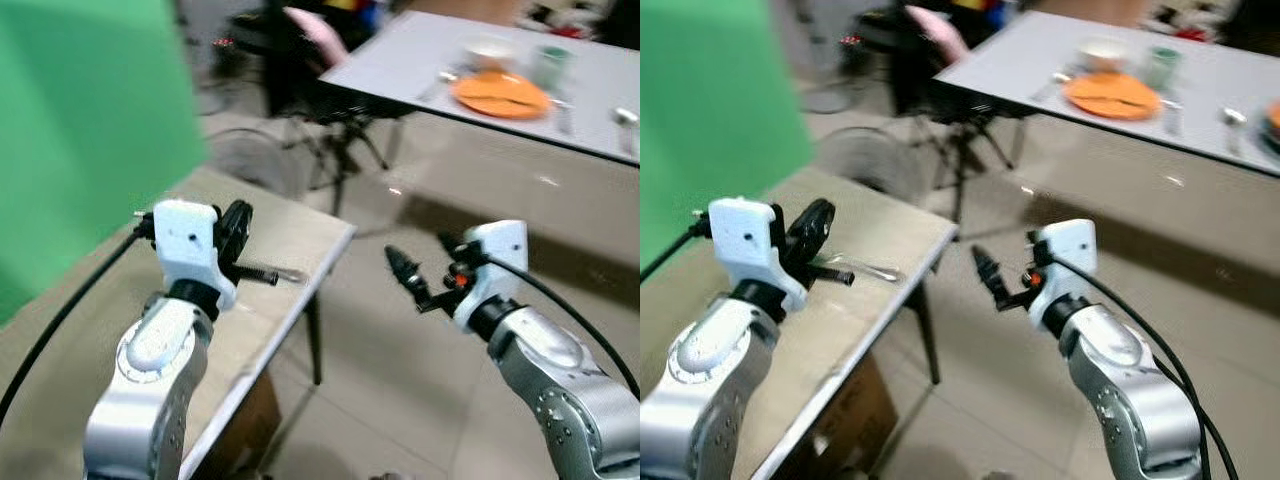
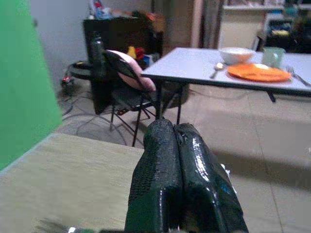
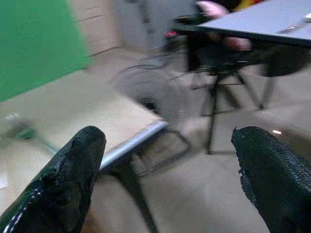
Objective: Setting the table
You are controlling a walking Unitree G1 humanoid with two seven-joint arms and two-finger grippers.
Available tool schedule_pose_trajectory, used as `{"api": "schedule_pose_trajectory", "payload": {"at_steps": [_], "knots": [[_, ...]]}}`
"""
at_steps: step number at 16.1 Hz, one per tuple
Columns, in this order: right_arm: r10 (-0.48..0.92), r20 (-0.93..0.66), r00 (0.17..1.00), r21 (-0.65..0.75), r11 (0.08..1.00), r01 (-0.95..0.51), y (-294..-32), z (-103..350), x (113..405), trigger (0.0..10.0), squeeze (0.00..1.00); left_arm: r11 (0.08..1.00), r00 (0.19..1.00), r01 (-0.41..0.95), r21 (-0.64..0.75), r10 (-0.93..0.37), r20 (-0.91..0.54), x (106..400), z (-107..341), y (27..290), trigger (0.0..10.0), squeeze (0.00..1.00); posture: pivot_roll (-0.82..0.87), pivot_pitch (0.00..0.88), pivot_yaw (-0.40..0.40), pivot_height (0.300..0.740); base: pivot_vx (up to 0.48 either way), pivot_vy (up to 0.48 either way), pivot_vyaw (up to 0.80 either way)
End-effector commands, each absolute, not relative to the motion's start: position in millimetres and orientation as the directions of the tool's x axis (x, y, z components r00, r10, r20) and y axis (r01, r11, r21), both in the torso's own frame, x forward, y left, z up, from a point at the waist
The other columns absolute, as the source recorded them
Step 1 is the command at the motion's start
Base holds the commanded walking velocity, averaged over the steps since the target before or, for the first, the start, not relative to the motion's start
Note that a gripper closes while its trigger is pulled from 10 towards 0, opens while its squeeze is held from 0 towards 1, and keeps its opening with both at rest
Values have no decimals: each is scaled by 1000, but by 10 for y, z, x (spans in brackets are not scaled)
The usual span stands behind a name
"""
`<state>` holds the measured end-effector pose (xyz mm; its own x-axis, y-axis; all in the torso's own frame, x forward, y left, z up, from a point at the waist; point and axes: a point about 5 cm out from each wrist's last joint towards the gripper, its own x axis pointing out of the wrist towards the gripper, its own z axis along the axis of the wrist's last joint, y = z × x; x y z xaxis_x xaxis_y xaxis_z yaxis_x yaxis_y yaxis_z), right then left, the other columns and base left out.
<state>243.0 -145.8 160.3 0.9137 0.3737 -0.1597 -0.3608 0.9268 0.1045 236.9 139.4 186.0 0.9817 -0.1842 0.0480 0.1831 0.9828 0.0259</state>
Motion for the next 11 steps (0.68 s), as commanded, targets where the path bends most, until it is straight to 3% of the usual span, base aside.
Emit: {"api": "schedule_pose_trajectory", "payload": {"at_steps": [1, 5, 7, 11], "knots": [[355, -137, 925, 96, 934, -344, -1461, 1641, 2422, 10000, 0, 988, 988, 134, 81, -139, 67, 2351, 1870, 1443, 10000, 0, -101, 0, 58, 740, 0, 0, -800], [398, -150, 905, 85, 917, -390, -1407, 1631, 2419, 10000, 0, 997, 999, 16, 81, -12, -47, 2347, 1668, 1618, 10000, 0, -102, 0, 55, 740, 0, 0, -722], [482, -152, 863, 62, 876, -479, -1319, 1648, 2441, 10000, 0, 996, 999, -23, 88, 27, -45, 2312, 1673, 1705, 10000, 0, -92, 0, 52, 740, 0, 0, 0], [501, -152, 852, 64, 865, -497, -1287, 1635, 2466, 10000, 0, 989, 996, -38, 144, 50, -79, 2189, 1618, 1734, 10000, 0, -73, 0, 43, 740, 0, 0, 0]]}}
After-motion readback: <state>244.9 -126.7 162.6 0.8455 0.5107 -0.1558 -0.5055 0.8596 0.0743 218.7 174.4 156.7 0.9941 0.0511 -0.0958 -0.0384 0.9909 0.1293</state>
